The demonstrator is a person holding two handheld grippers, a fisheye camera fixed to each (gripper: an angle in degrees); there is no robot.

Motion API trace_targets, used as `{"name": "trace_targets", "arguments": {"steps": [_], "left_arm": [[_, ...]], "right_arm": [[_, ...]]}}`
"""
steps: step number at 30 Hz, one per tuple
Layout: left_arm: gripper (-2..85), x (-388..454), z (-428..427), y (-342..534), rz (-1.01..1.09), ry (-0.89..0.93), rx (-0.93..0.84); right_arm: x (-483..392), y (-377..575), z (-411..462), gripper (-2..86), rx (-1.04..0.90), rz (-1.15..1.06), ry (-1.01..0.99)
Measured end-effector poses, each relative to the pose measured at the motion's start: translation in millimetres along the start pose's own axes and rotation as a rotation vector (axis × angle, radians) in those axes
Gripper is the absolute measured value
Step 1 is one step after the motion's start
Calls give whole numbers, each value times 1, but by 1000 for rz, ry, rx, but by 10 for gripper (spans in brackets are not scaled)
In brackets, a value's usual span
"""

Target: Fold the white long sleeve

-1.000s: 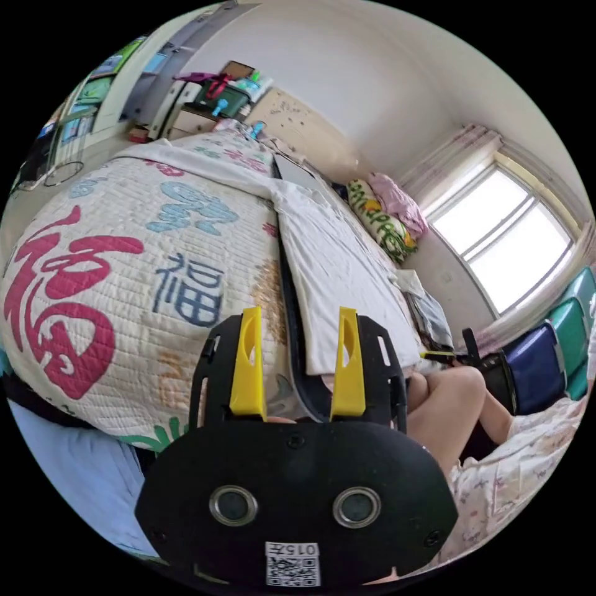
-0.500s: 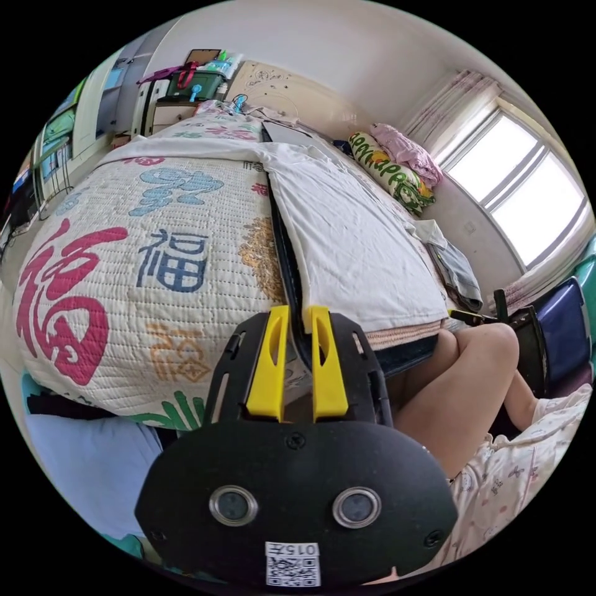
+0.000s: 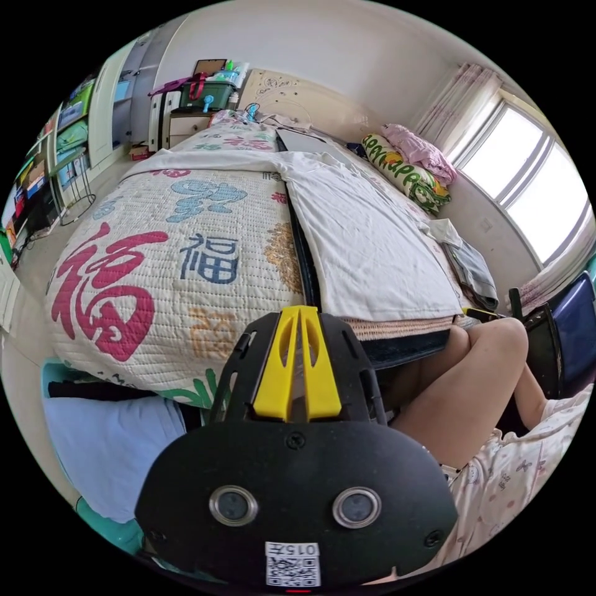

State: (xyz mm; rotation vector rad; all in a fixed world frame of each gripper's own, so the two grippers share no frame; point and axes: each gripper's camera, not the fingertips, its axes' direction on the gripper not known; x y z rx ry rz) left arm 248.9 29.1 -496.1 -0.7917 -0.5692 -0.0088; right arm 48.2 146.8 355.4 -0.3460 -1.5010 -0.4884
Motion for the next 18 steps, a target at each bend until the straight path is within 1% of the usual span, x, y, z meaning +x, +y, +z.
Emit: {"name": "trace_targets", "arguments": {"steps": [2, 3, 4, 7, 8, 10, 12, 13, 15, 18], "left_arm": [[11, -13, 7, -1, 1, 53, 9], [31, -15, 9, -3, 3, 66, 10], [70, -17, 16, -7, 12, 86, 17], [95, -19, 40, -18, 48, 115, 36], [99, -21, 56, -22, 59, 120, 10], [93, -27, 80, -26, 47, 90, -42], [73, -33, 86, -26, 52, 44, -24], [57, -39, 90, -25, 58, 39, -28], [25, -51, 97, -22, 61, 88, -38], [13, -61, 95, -12, 81, 51, 24]], "right_arm": [[7, -1, -10, 1, 4, 12, -21], [9, -2, -12, 1, 3, 14, -25], [10, -4, -17, 1, 1, 15, -28], [10, -9, -29, 1, -9, 1, -11], [9, -11, -35, 1, -11, -6, 0], [9, -14, -43, 1, -13, -11, 7], [13, -17, -52, 1, -11, -6, -2], [17, -18, -58, 1, -6, 2, -16], [28, -20, -67, 1, 3, 24, -56], [49, -22, -81, 1, 19, 70, -138]]}}
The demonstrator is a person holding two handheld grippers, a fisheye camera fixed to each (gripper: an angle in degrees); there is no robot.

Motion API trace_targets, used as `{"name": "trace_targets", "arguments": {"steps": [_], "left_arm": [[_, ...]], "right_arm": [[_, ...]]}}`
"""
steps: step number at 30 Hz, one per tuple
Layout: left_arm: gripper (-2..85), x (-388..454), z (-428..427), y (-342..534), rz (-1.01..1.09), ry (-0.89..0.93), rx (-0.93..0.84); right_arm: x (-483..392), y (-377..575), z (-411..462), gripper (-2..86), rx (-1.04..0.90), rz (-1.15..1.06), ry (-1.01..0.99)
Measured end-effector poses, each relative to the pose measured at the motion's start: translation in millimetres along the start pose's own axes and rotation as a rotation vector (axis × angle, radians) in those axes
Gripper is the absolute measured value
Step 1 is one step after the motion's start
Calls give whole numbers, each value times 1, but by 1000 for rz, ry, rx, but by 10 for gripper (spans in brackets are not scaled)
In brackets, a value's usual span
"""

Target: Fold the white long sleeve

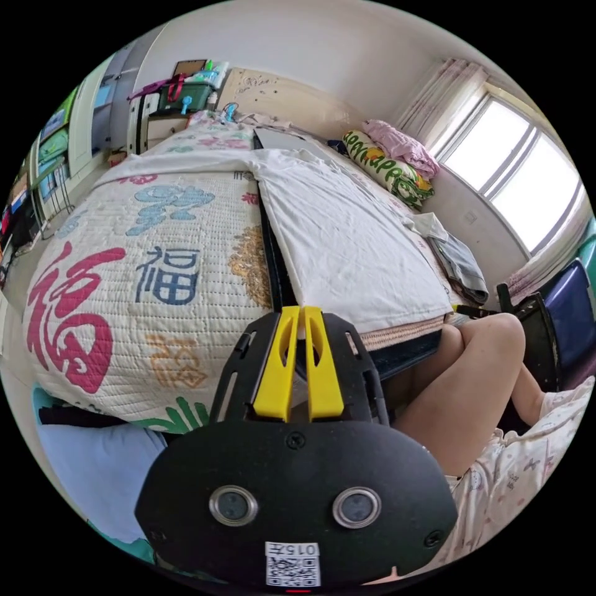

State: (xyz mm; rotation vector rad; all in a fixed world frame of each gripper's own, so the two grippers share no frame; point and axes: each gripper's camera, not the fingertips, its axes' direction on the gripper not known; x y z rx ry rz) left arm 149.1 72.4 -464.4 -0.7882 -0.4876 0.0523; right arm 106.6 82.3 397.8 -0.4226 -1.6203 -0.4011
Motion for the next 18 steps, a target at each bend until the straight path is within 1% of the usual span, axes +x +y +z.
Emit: {"name": "trace_targets", "arguments": {"steps": [3, 6, 8, 12, 15, 18], "left_arm": [[8, -2, 1, 9, 44, -55, 16], [6, -17, 11, 17, 46, -89, -2], [7, -35, 33, 27, 14, -98, -38], [10, -39, 68, 39, 57, -182, -77], [19, -46, 83, 39, 91, -215, -108], [53, -62, 90, 42, 95, -230, -106]], "right_arm": [[7, -2, -17, 1, 11, 10, -22], [2, -1, -25, 1, -22, -35, -6], [-1, 2, -24, 2, -37, -60, 11], [3, 2, -11, 4, -30, -50, 19], [4, -3, -5, 8, -33, -60, 25], [16, -6, 1, 18, -38, -65, -17]]}}
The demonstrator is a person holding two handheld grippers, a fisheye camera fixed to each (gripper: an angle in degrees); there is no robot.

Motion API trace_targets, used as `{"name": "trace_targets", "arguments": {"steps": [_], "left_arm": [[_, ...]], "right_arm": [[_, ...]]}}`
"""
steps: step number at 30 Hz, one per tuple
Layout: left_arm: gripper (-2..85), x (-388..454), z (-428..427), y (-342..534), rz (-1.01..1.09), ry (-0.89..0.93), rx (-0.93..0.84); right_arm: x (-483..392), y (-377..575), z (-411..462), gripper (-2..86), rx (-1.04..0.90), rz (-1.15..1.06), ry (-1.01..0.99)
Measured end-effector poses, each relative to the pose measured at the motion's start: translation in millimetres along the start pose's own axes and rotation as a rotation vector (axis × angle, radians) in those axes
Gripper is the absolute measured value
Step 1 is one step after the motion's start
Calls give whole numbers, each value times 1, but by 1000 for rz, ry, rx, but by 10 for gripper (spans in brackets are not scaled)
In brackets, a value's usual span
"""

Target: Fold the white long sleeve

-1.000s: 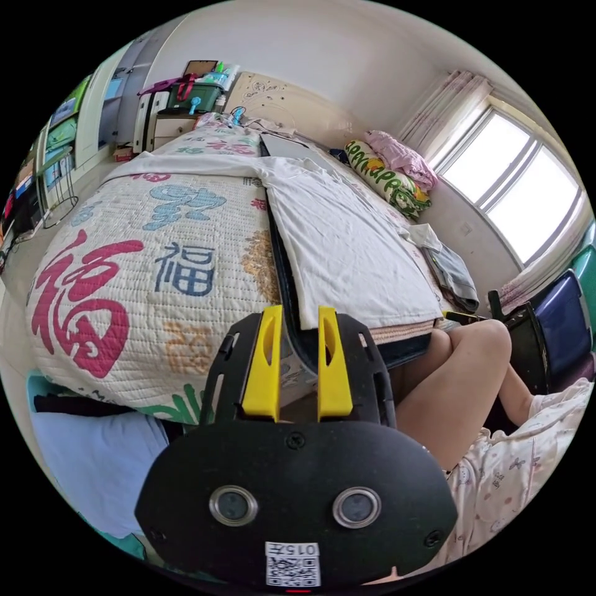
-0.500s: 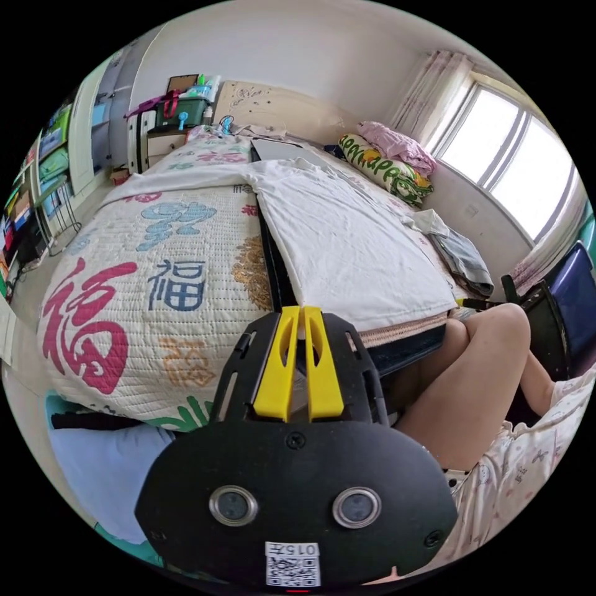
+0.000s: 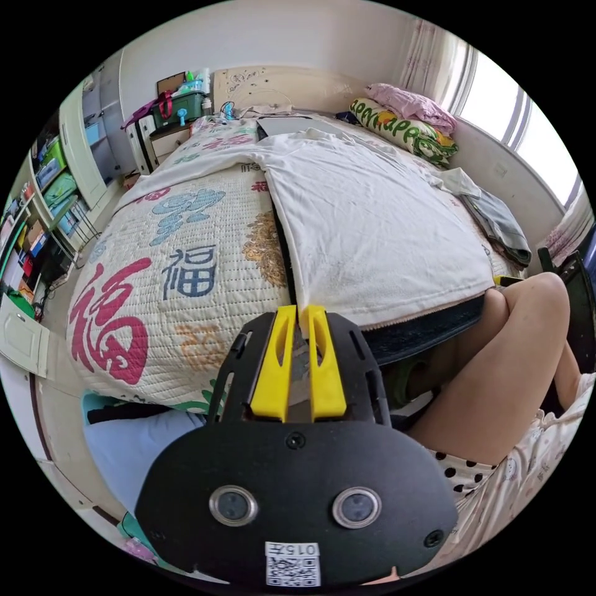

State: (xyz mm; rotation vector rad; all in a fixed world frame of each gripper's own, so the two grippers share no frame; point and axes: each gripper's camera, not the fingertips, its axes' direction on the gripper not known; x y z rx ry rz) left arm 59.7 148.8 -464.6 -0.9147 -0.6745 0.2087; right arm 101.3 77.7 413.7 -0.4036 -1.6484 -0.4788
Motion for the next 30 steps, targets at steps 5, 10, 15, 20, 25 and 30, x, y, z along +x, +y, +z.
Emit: {"name": "trace_targets", "arguments": {"steps": [5, 10, 15, 20, 25, 30], "left_arm": [[74, -17, 1, 8, -17, -66, 115], [76, 14, 0, -22, 110, -90, 332], [79, 77, 59, -64, 282, 196, 320], [83, 131, 126, -63, 417, 263, 186], [78, 119, 144, -36, 412, 219, 236], [77, 107, 145, -27, 421, 183, 264]], "right_arm": [[59, 21, 13, 53, 64, 83, -240], [106, 56, 10, 55, 268, 83, -331], [102, 50, 14, 59, 427, -15, -41], [84, -8, 69, 84, 447, -183, 365], [108, -88, 156, 87, 428, -241, 611], [149, -193, 258, 98, 345, -253, 696]]}}
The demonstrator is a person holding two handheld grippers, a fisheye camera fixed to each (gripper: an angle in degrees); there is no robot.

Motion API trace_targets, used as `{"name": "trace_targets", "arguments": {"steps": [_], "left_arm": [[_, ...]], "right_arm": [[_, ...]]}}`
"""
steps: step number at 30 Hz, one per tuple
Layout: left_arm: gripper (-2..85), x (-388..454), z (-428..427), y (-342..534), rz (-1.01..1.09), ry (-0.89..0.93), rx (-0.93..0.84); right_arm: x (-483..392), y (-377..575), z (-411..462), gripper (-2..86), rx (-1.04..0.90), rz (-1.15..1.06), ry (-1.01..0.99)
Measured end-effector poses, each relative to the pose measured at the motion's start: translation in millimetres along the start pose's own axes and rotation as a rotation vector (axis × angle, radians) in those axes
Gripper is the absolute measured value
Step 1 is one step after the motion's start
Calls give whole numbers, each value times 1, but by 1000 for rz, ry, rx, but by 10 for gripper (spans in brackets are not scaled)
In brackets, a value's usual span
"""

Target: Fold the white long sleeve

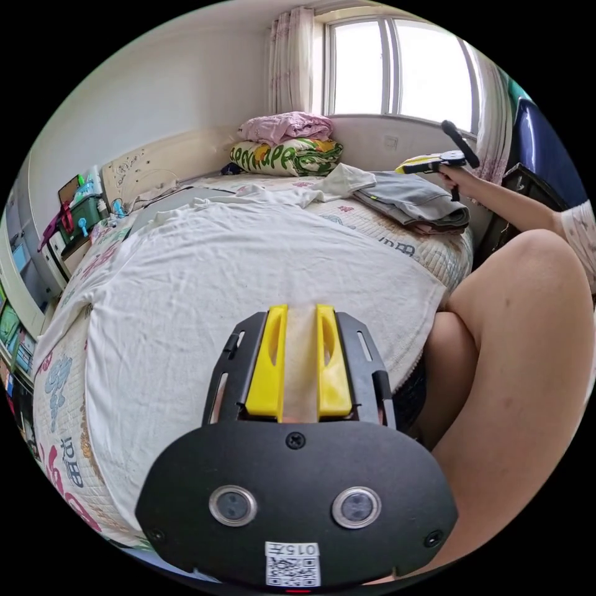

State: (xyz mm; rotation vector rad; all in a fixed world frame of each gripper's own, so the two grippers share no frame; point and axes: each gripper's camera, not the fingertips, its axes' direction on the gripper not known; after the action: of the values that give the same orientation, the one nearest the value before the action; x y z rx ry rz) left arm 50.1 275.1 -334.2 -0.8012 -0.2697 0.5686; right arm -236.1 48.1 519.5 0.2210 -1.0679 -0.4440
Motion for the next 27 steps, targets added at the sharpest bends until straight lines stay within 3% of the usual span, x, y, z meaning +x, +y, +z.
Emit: {"name": "trace_targets", "arguments": {"steps": [8, 13, 21, 27], "left_arm": [[76, -30, -19, 5, -9, 4, 29], [76, -50, -37, -4, -12, 7, 34], [75, -91, -79, -31, -21, 21, 37], [69, -146, -123, -77, -136, 87, -52]], "right_arm": [[-39, -58, 231, 94, -285, 140, -28], [-72, -35, 281, 20, -295, 192, 30], [-105, 3, 228, -7, -156, 306, 31], [-141, 40, 96, -6, 59, 404, -320]]}}
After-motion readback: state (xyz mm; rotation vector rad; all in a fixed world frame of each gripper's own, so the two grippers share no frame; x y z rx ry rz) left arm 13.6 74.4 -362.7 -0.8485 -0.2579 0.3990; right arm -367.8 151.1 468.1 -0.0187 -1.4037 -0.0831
